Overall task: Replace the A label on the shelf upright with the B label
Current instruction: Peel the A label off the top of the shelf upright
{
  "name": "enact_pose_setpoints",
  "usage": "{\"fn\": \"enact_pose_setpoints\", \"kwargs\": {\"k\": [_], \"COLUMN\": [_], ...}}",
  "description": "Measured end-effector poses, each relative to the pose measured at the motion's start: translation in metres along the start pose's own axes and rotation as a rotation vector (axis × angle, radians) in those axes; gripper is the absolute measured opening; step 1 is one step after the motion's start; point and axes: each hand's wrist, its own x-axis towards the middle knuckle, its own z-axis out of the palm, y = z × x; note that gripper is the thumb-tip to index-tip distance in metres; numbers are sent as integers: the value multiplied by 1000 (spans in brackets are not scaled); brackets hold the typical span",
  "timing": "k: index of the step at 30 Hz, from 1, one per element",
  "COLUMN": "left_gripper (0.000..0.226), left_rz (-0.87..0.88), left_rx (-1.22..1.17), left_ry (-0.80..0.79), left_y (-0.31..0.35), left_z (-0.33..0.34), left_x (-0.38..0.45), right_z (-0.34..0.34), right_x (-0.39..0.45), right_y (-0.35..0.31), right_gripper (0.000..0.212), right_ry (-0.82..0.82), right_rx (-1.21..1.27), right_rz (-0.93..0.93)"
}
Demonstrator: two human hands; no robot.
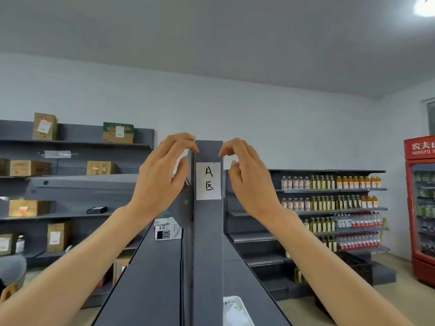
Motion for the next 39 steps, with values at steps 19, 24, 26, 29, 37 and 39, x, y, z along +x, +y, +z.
{"fn": "enact_pose_setpoints", "kwargs": {"k": [19, 24, 26, 29, 37, 39], "left_gripper": [33, 36, 37, 38, 35, 34], "left_rz": [-98, -111, -120, -121, -149, -164], "left_rx": [-615, -685, -692, -714, -767, -774], "left_ry": [63, 76, 68, 57, 16, 4], "left_y": [-28, -33, -35, -36, -34, -34], "left_z": [37, 37, 37, 35, 30, 28], "left_x": [25, 27, 26, 26, 27, 29], "right_z": [18, 19, 19, 21, 24, 25], "right_x": [47, 50, 49, 49, 48, 48], "right_y": [18, 15, 14, 15, 25, 27], "right_gripper": [49, 38, 29, 22, 19, 17], "right_ry": [-288, -290, -290, -234, -153, -144], "right_rx": [-103, -183, -202, -218, -183, -156], "right_rz": [-218, -273, -288, -326, -417, -426]}}
